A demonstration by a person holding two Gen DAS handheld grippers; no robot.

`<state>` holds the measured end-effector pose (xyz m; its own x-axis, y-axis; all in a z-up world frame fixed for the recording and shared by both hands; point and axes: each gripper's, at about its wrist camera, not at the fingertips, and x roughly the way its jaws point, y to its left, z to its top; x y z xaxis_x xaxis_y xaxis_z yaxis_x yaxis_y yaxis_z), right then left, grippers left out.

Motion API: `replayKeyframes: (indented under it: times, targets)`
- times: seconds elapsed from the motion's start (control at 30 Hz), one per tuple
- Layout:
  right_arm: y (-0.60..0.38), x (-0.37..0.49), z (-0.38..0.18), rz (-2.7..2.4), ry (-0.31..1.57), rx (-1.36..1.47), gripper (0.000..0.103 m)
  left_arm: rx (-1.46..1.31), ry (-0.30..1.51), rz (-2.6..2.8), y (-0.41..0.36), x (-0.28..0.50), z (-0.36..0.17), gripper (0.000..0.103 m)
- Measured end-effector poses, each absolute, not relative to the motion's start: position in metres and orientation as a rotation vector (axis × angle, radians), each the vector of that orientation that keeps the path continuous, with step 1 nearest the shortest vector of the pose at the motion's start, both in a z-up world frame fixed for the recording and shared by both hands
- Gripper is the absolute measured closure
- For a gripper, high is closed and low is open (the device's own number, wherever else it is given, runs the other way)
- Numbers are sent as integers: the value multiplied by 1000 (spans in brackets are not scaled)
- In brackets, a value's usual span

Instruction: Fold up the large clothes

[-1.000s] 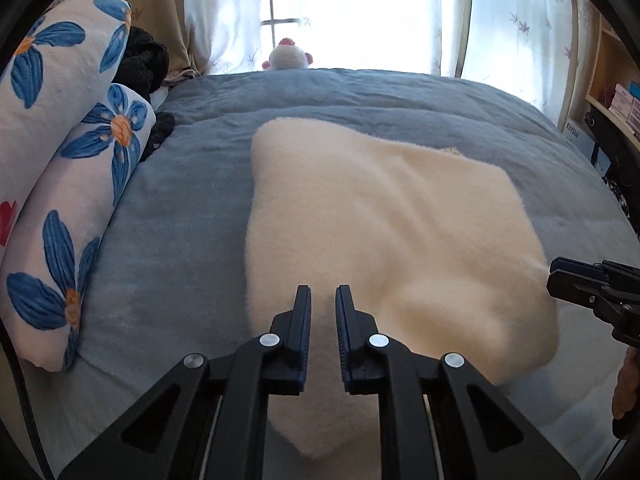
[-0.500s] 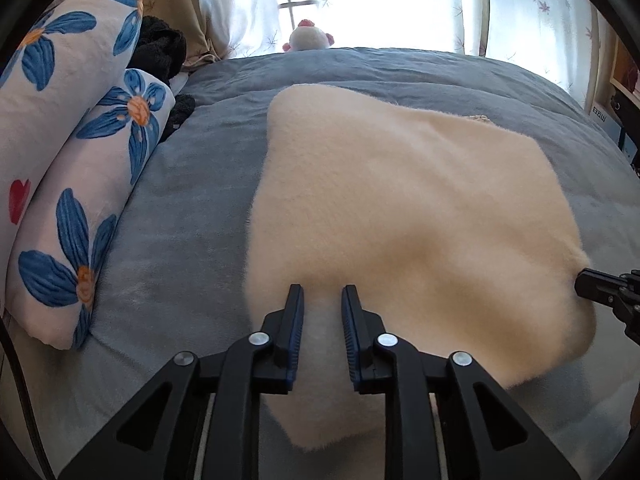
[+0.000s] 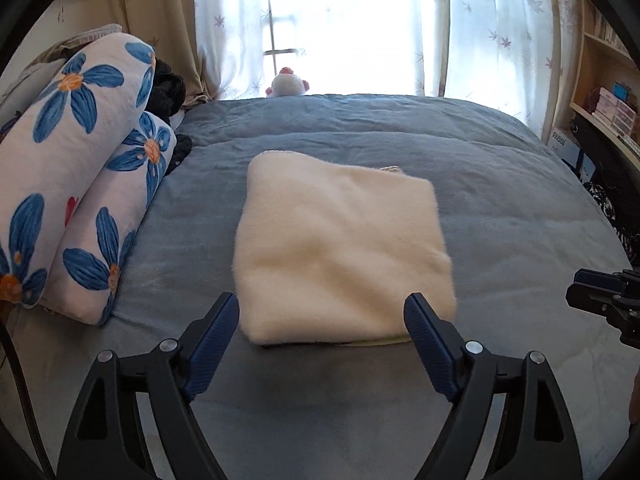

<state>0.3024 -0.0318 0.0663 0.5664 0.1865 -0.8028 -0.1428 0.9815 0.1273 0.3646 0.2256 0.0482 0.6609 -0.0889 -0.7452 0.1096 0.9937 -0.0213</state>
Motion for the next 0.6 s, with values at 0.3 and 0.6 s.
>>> replayKeyframes:
  times: [0.3, 0.6]
  targets:
    - [-64, 191, 140, 177, 914, 32, 62, 23, 830, -175, 184, 265, 121, 16]
    - [-90, 88, 189, 153, 810, -24, 42, 109, 782, -235, 129, 165, 162, 6]
